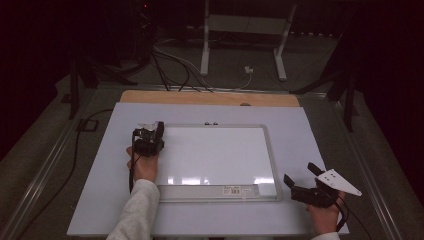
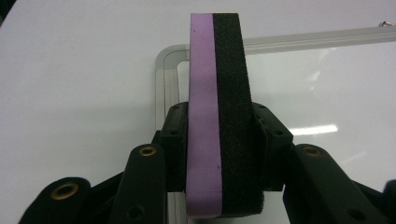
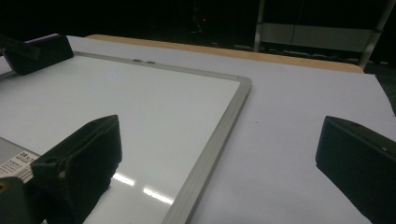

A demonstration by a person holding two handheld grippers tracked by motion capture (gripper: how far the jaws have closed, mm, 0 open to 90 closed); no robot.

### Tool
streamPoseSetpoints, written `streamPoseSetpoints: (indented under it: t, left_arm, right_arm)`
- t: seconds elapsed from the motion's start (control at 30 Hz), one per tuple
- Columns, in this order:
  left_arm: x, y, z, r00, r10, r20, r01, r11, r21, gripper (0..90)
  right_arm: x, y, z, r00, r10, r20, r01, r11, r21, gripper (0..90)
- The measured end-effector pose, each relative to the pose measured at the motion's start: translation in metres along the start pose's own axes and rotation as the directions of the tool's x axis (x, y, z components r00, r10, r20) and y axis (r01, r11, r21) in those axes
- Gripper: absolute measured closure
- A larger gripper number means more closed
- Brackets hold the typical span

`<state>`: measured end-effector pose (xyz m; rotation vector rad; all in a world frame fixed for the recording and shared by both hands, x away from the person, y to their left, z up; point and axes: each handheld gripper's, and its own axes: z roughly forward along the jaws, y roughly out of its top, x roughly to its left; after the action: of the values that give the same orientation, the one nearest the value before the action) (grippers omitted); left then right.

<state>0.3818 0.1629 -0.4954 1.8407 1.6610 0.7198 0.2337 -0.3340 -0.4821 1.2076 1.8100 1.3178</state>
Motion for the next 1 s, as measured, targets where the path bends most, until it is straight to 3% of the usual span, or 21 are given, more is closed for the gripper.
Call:
streamPoseSetpoints:
  t: [0.1,0.2,0.37,0.5,0.6,0.77,0.9,1.0]
  left_arm:
    - [0.002,0.0,0.001,0.9996,-0.013,0.027,0.013,0.9999,0.007,59.2]
    - [-0.001,-0.001,0.001,0.9999,0.002,0.014,-0.002,1.0,0.008,44.5]
    - [-0.005,0.0,-0.006,0.9994,0.034,0.005,-0.034,0.9984,-0.045,26.6]
    - [-0.002,-0.001,-0.02,0.9956,0.048,0.081,-0.041,0.9959,-0.081,16.5]
    - [0.002,-0.007,-0.035,0.9903,0.067,0.122,-0.051,0.9905,-0.128,13.7]
    - [0.013,-0.018,-0.062,0.9662,0.123,0.227,-0.075,0.9751,-0.209,1.4]
    - [0.018,-0.028,-0.083,0.9431,0.18,0.28,-0.094,0.9509,-0.295,0.7]
    - [0.021,-0.041,-0.095,0.9314,0.198,0.305,-0.084,0.9328,-0.35,0.7]
  right_arm:
    - [0.0,0.0,0.001,1.0,-0.003,-0.002,0.003,1.0,0.001,0.7]
    - [0.001,0.0,0.001,1.0,-0.005,-0.001,0.005,1.0,0.001,0.7]
    - [0.0,0.0,0.0,1.0,0.0,0.0,0.0,1.0,0.001,0.7]
    - [0.0,0.0,0.0,1.0,0.0,-0.001,0.0,1.0,0.001,0.7]
    - [0.0,0.0,0.0,1.0,0.0,-0.002,0.0,1.0,0.0,0.7]
    - [0.002,0.0,0.0,1.0,-0.004,-0.006,0.004,1.0,0.002,0.7]
    - [0.004,0.0,0.001,0.9999,-0.011,-0.012,0.011,1.0,0.001,0.7]
    - [0.005,0.0,0.002,0.9998,-0.011,-0.015,0.011,1.0,0.003,0.6]
